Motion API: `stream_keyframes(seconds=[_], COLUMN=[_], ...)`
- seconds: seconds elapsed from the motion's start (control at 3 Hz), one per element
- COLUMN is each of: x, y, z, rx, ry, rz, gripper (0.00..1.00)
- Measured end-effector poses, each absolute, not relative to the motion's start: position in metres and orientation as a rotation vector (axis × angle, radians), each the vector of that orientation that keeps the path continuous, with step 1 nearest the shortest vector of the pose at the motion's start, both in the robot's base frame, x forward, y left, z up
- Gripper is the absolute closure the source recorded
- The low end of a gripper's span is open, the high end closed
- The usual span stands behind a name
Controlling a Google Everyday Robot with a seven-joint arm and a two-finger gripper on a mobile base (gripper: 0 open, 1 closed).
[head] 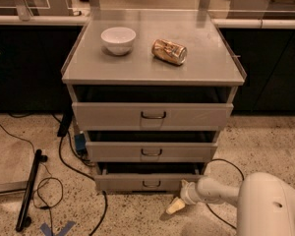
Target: Close bottom drawer
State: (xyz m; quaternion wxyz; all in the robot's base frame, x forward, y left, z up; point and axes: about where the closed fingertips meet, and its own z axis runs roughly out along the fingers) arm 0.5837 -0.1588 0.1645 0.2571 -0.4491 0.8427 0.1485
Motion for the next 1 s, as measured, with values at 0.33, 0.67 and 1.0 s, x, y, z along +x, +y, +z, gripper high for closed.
stream_keyframes(seconds=[0.33,0.67,1.0], x=[0.59,0.598,0.603], y=[-0.155,-0.151,-0.148], z=[0.164,0.163,0.162], rx=[-1.224,-1.228,-1.23], ry=[2.277,2.27,2.267], rz=[0.4,0.396,0.393], gripper=[0.0,0.0,0.0])
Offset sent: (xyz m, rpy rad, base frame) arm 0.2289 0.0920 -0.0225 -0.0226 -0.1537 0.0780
